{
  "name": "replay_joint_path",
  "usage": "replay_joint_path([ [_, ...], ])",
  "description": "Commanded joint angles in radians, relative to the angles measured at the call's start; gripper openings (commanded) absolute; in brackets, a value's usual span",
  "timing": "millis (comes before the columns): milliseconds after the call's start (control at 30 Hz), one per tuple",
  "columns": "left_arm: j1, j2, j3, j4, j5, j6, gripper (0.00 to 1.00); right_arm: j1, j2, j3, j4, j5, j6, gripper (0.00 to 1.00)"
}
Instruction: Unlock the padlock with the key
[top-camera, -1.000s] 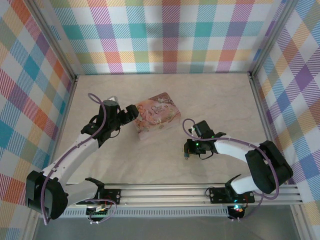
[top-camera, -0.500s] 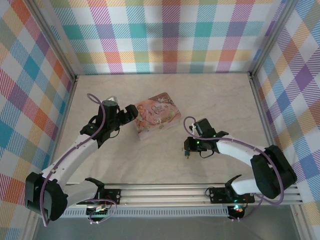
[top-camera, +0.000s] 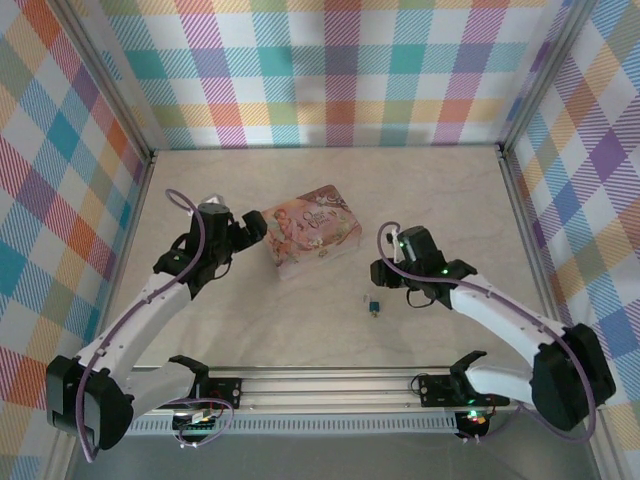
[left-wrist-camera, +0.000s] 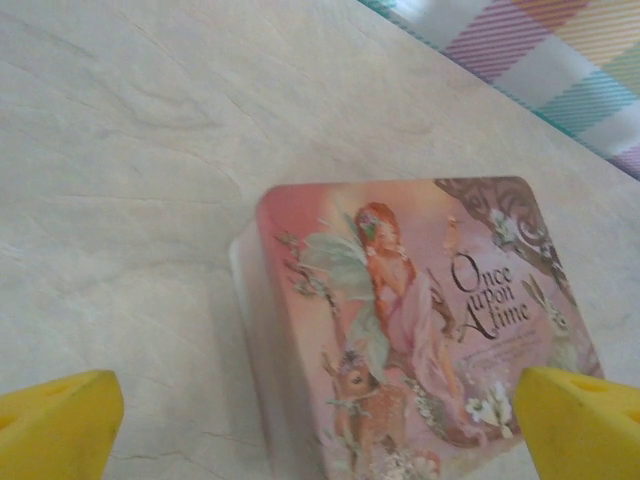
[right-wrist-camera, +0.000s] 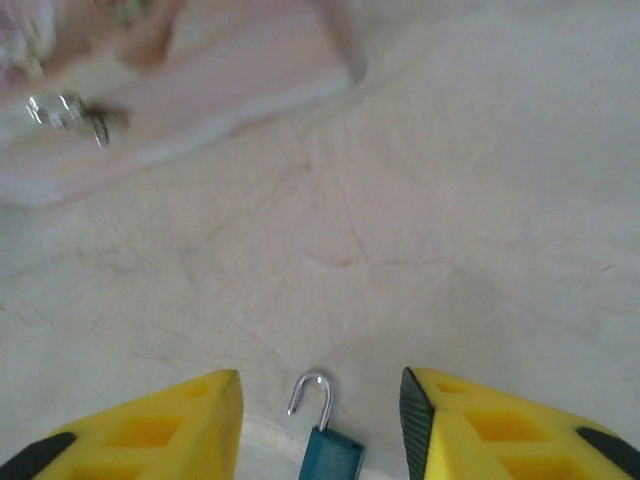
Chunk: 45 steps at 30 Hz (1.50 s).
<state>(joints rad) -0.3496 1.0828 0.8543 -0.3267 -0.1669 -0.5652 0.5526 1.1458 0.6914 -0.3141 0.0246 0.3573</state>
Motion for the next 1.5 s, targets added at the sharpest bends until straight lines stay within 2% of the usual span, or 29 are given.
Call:
replay_joint_path([
  [0,0.036,-0.046,0.037,-0.008,-0.113,0.07,1.0,-0.021,-0.063,0.025,0.051,0.122,-0.091,0.54],
  [200,0.136,-0.067,0.019,0.094,-0.27,0.149,1.0,-0.12,-0.152,-0.022,0.189,0.233,-0.185,0.83],
  [300,0.181,-0.086,-0.044,0.206,-0.301,0.191,1.0,-0.195,-0.18,-0.068,0.272,0.264,-0.206,0.98],
  [333,0.191,-0.091,-0.068,0.244,-0.315,0.198,1.0,-0.219,-0.185,-0.086,0.301,0.266,-0.213,1.0],
  [467,0.216,-0.112,-0.164,0.363,-0.363,0.255,1.0,-0.337,-0.198,-0.175,0.424,0.248,-0.234,1.0],
  [567,0.221,-0.116,-0.223,0.418,-0.324,0.332,1.0,-0.424,-0.178,-0.247,0.526,0.22,-0.232,1.0],
  [700,0.221,-0.091,-0.287,0.461,-0.335,0.382,1.0,-0.501,-0.109,-0.302,0.652,0.16,-0.259,1.0],
  [900,0.222,0.031,-0.401,0.658,-0.324,0.463,1.0,-0.522,0.049,-0.365,0.922,0.104,-0.286,1.0],
  [1033,0.221,0.096,-0.459,0.819,-0.25,0.526,1.0,-0.535,0.145,-0.395,1.11,0.078,-0.301,1.0],
  [1200,0.222,0.159,-0.485,0.94,-0.17,0.569,1.0,-0.542,0.269,-0.404,1.267,0.036,-0.319,1.0],
  [1333,0.222,0.203,-0.494,0.992,-0.146,0.589,1.0,-0.545,0.38,-0.424,1.408,0.02,-0.319,1.0],
  [1367,0.222,0.214,-0.496,1.004,-0.138,0.595,1.0,-0.546,0.392,-0.423,1.427,0.016,-0.32,1.0],
  [1467,0.221,0.245,-0.497,1.038,-0.116,0.611,1.0,-0.559,0.384,-0.366,1.299,-0.015,-0.317,1.0],
])
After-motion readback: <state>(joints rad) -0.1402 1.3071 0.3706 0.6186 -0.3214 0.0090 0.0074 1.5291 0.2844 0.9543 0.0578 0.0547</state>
